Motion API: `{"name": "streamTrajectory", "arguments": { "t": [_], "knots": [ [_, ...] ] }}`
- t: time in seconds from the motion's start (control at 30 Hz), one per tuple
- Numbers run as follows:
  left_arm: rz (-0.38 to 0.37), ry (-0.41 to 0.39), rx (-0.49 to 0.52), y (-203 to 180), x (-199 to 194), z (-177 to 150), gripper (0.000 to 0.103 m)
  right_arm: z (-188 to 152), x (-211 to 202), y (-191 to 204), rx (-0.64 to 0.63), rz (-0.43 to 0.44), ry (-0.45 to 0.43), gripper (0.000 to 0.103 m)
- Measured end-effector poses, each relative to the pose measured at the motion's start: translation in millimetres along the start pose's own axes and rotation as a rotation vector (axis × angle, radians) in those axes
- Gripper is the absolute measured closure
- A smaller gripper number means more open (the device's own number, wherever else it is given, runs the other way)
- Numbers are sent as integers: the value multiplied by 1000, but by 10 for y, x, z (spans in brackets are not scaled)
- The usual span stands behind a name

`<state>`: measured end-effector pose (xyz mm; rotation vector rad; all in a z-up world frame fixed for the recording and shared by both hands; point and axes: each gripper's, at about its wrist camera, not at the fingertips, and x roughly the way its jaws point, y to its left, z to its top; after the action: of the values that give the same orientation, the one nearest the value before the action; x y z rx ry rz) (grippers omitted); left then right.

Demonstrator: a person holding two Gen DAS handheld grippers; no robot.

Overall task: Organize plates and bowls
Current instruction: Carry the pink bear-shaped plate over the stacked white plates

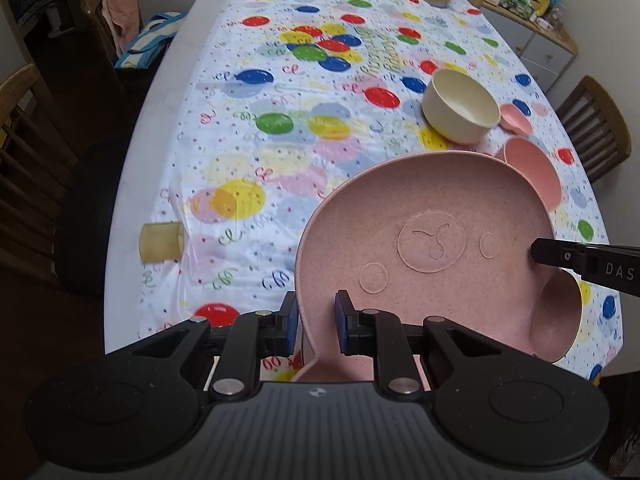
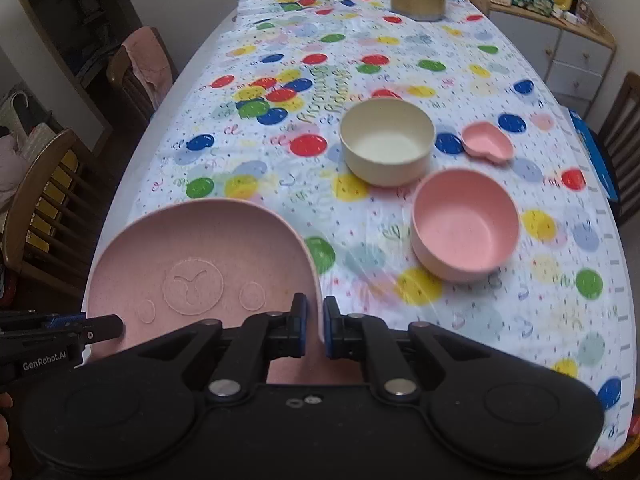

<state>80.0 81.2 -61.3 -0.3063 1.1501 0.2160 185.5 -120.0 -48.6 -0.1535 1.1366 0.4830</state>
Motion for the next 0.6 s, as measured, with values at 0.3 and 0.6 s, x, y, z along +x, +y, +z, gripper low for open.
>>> {"name": "streamTrajectory", "arguments": {
  "t": [0.3,0.6],
  "knots": [
    [-2,60,42,-87,107,-282,85,-458,31,-159,64,-14,53,95],
    [12,102,63,-85,238,-401,85,-728,133,-213,107,-11,98,95]
  ]
}}
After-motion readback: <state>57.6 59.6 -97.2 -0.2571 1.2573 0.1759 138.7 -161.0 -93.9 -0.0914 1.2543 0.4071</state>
